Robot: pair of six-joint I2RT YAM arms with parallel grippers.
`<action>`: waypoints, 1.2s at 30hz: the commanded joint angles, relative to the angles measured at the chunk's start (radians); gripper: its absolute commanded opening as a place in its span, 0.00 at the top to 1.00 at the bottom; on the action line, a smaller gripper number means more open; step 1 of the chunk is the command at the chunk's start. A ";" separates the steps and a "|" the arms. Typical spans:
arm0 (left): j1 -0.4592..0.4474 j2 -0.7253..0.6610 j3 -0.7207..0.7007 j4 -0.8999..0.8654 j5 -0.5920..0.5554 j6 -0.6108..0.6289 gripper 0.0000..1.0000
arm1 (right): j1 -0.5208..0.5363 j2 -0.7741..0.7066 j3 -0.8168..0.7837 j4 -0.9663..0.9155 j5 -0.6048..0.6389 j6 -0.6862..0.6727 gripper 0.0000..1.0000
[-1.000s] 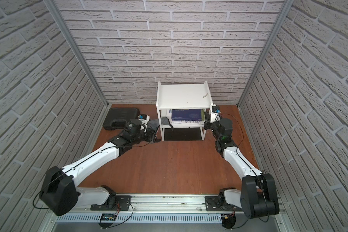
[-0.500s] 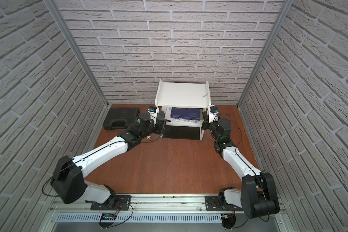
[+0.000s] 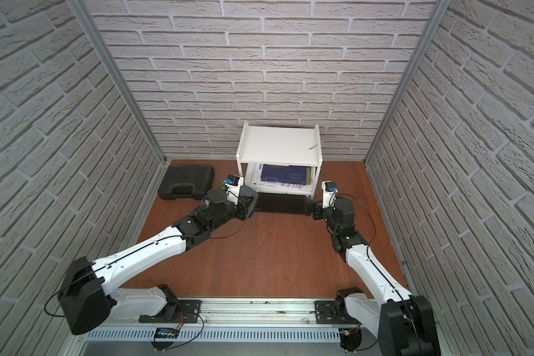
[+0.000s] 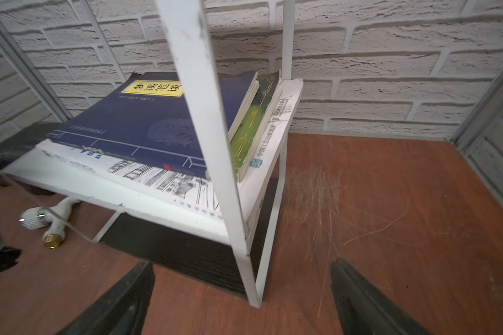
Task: Wipe the bookshelf clean with a cloth
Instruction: Wipe the dust from the shelf.
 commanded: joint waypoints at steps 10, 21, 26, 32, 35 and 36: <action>-0.002 0.083 0.241 -0.187 0.507 0.057 0.99 | 0.352 0.019 0.087 0.054 -0.485 -0.557 0.00; 0.016 0.076 0.209 -0.228 0.446 0.082 0.80 | 0.424 0.255 0.209 0.382 -0.421 -0.589 0.33; 0.233 -0.055 -0.070 0.047 0.389 -0.055 0.47 | 0.425 0.318 0.243 0.253 -0.188 -0.587 0.97; 0.419 -0.083 -0.116 0.212 0.424 -0.085 0.34 | 0.482 0.484 0.426 -0.008 0.143 -0.657 0.97; 0.414 -0.024 -0.033 0.227 0.476 -0.048 0.33 | 0.541 0.581 0.543 -0.079 0.265 -0.678 0.97; 0.412 -0.002 -0.015 0.244 0.490 -0.047 0.33 | 0.558 0.603 0.571 -0.125 0.303 -0.709 0.97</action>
